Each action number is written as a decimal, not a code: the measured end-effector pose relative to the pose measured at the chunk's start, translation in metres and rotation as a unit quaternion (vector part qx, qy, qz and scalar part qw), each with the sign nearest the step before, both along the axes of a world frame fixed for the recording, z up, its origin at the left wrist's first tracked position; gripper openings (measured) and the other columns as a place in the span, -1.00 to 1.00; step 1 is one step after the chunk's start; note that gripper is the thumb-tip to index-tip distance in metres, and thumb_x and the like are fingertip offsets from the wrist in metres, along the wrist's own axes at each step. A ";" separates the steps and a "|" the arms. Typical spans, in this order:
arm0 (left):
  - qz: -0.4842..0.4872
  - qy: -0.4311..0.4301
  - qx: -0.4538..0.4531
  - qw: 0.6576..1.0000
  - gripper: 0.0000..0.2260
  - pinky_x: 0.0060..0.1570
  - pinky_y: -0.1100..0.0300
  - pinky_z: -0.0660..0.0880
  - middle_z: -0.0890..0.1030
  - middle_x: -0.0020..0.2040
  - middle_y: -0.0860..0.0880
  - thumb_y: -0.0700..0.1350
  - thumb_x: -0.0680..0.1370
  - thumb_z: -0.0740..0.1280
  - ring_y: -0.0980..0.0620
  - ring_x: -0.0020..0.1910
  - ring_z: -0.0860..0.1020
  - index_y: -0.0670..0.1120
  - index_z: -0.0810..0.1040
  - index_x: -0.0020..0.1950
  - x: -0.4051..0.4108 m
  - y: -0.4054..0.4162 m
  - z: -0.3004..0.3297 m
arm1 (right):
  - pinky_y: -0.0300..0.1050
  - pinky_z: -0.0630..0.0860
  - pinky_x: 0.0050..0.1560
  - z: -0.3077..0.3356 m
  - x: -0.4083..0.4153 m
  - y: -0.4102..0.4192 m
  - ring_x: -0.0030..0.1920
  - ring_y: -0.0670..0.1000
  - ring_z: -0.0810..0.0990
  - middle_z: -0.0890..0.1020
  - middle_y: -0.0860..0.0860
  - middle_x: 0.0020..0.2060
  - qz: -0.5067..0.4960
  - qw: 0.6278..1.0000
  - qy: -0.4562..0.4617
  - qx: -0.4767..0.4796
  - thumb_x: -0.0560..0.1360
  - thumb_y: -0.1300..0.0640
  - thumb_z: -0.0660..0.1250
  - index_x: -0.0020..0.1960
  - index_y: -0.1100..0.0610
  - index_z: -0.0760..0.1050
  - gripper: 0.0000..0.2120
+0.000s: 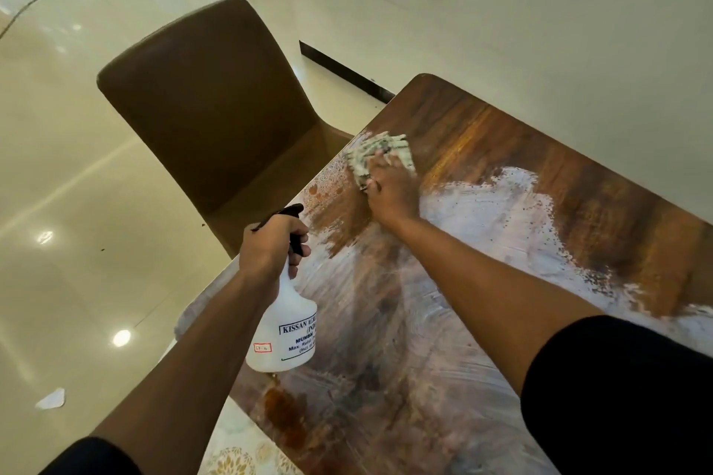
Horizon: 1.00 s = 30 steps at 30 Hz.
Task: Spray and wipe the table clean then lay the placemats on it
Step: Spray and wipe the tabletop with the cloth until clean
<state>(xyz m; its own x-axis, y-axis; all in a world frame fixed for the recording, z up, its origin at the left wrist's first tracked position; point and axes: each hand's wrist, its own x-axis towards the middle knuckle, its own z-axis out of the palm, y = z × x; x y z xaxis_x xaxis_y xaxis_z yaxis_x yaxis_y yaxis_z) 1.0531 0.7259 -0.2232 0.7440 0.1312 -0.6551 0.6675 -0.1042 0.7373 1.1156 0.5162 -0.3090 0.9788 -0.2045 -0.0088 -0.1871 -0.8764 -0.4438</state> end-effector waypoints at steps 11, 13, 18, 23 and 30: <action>-0.044 0.052 -0.034 0.997 -0.86 -0.46 0.20 0.28 0.53 -0.33 -0.17 -0.18 0.51 0.38 0.06 -0.52 0.32 -0.23 0.53 -0.20 0.019 -0.008 0.002 | 0.14 0.19 0.54 -0.001 0.027 -0.008 0.61 0.03 0.16 0.25 -0.07 0.59 0.250 0.966 0.003 -0.064 0.68 0.02 0.13 0.60 -0.05 0.24 -0.52; -0.057 0.062 -0.036 0.996 -0.87 -0.48 0.22 0.30 0.56 -0.30 -0.19 -0.19 0.53 0.38 0.07 -0.53 0.34 -0.24 0.56 -0.16 0.020 -0.006 0.005 | 0.20 0.25 0.52 0.009 0.049 -0.018 0.59 0.07 0.19 0.24 -0.04 0.60 0.165 0.985 0.013 -0.057 0.70 0.03 0.10 0.60 -0.06 0.22 -0.53; -0.060 0.058 -0.030 0.996 -0.87 -0.54 0.28 0.33 0.58 -0.25 -0.20 -0.18 0.55 0.37 0.11 -0.57 0.37 -0.25 0.58 -0.11 0.023 0.010 0.005 | 0.19 0.09 0.59 0.016 0.086 -0.039 0.64 0.07 -0.06 0.06 -0.07 0.65 0.040 0.994 0.083 -0.056 0.73 0.00 0.06 0.65 -0.03 0.08 -0.49; -0.018 0.044 -0.025 0.999 -0.88 -0.49 0.24 0.32 0.57 -0.24 -0.21 -0.18 0.53 0.37 0.07 -0.52 0.35 -0.24 0.57 -0.13 0.018 0.025 -0.001 | 0.26 0.11 0.57 0.012 0.067 0.005 0.64 0.10 0.03 0.16 -0.04 0.63 0.049 0.995 0.061 -0.055 0.70 0.08 0.12 0.62 -0.07 0.17 -0.51; 0.026 0.040 -0.021 0.999 -0.89 -0.50 0.22 0.29 0.58 -0.21 -0.23 -0.20 0.53 0.37 0.09 -0.59 0.35 -0.25 0.58 -0.10 0.002 0.038 0.003 | 0.14 0.14 0.54 0.005 -0.019 0.080 0.64 0.03 0.05 0.18 -0.07 0.62 0.247 0.968 0.024 -0.029 0.69 0.06 0.12 0.62 -0.05 0.18 -0.50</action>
<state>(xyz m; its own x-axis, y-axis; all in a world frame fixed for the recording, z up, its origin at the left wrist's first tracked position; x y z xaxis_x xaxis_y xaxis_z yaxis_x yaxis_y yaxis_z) 1.0550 0.7639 -0.2200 0.6824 0.1384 -0.7177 0.7278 -0.0376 0.6848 1.0969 0.5964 -0.3044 0.9562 0.2866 -0.0597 0.2416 -0.8876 -0.3922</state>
